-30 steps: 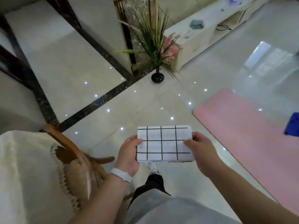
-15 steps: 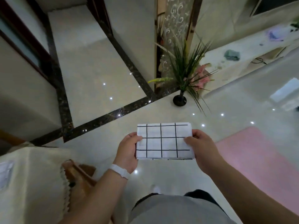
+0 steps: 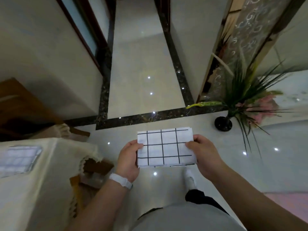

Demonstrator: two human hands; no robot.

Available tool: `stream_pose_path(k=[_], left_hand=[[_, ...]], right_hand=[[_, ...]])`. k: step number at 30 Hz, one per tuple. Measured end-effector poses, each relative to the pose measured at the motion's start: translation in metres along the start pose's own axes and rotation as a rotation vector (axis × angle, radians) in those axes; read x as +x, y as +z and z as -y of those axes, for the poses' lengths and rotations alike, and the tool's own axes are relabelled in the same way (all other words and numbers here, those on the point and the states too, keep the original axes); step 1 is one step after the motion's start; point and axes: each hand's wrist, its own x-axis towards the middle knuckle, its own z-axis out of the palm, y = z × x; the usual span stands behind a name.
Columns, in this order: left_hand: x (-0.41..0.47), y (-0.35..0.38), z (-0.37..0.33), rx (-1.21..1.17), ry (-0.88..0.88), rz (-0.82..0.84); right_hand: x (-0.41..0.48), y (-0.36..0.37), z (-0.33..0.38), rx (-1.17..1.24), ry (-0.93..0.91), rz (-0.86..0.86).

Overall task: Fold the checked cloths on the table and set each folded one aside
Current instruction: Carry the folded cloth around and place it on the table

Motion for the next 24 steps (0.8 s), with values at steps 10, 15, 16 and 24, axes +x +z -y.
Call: stream_pose_path(k=[10,15,16,24], left_hand=[[0.032,0.051,-0.04,-0.203,0.051,-0.195],[0.029,0.034,-0.054,-0.263,0.048,-0.313],[0.032,0.029,-0.056,-0.272,0.052,-0.339],[0.073,-0.025,-0.091,-0.418,0.105,-0.446]], right_hand=[[0.114,0.014,0.085,-0.184,-0.001,0.272],[0.132,0.052,0.097,-0.219,0.012,0.399],[0.135,0.061,0.097,-0.226,0.017,0.421],[0.165,0.158,0.108,-0.326,0.067,0.532]])
